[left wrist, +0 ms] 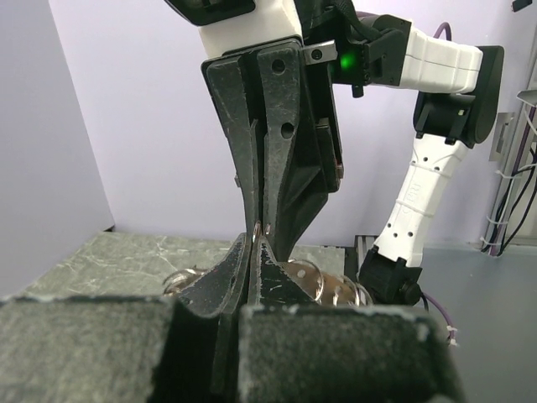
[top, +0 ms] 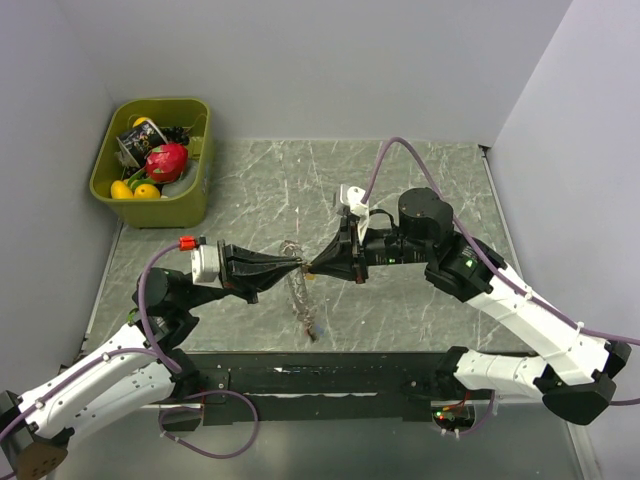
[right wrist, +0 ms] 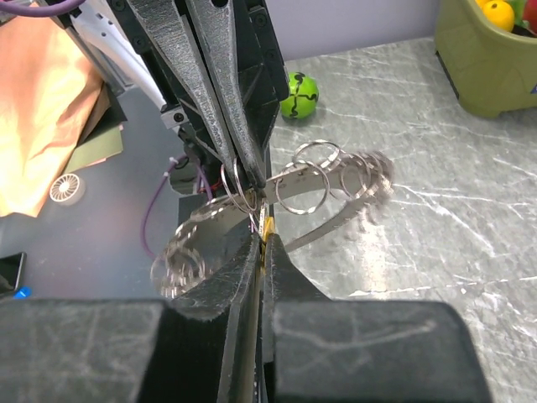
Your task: Put the keys on the keyring
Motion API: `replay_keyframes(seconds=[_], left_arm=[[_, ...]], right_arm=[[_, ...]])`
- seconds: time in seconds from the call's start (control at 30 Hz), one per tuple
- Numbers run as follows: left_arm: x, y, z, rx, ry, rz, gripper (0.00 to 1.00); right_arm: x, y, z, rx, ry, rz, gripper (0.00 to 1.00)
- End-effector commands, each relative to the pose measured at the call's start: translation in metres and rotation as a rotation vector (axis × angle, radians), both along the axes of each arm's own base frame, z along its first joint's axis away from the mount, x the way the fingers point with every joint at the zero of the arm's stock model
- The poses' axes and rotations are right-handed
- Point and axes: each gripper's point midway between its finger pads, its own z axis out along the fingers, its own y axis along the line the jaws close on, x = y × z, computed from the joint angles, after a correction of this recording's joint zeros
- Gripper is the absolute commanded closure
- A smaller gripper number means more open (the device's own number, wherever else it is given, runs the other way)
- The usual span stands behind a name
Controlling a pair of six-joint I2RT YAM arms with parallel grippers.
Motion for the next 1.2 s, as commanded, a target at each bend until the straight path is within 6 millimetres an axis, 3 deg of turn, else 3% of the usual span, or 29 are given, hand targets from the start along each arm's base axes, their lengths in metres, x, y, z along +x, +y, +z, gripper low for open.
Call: replay_keyframes(seconds=[0.0, 0.27, 0.43, 0.57, 0.7, 0.9, 1.17], left_arm=[[-0.014, 0.014, 0.039, -0.117, -0.091, -0.004, 0.99], [-0.018, 0.013, 0.039, -0.134, -0.074, -0.042, 0.99], [-0.016, 0.015, 0.039, -0.126, -0.076, -0.020, 0.99], [-0.016, 0.016, 0.038, -0.117, -0.075, -0.010, 0.99], [-0.014, 0.014, 0.030, -0.085, -0.059, -0.006, 0.99], [-0.016, 0.010, 0.023, -0.051, -0.053, -0.028, 0.99], [-0.019, 0.004, 0.024, -0.036, -0.055, -0.069, 0.99]], right_arm=[[-0.004, 0.000, 0.007, 0.026, -0.023, 0.018, 0.99], [-0.007, 0.004, -0.004, -0.015, -0.004, 0.023, 0.94], [-0.007, -0.004, 0.007, 0.007, -0.043, -0.002, 0.73], [-0.003, -0.010, 0.012, 0.009, -0.064, -0.050, 0.50], [-0.002, -0.023, 0.030, 0.063, -0.125, -0.109, 0.33], [-0.016, -0.029, 0.061, 0.146, -0.174, -0.066, 0.32], [-0.021, -0.003, 0.059, 0.123, -0.151, -0.003, 0.42]])
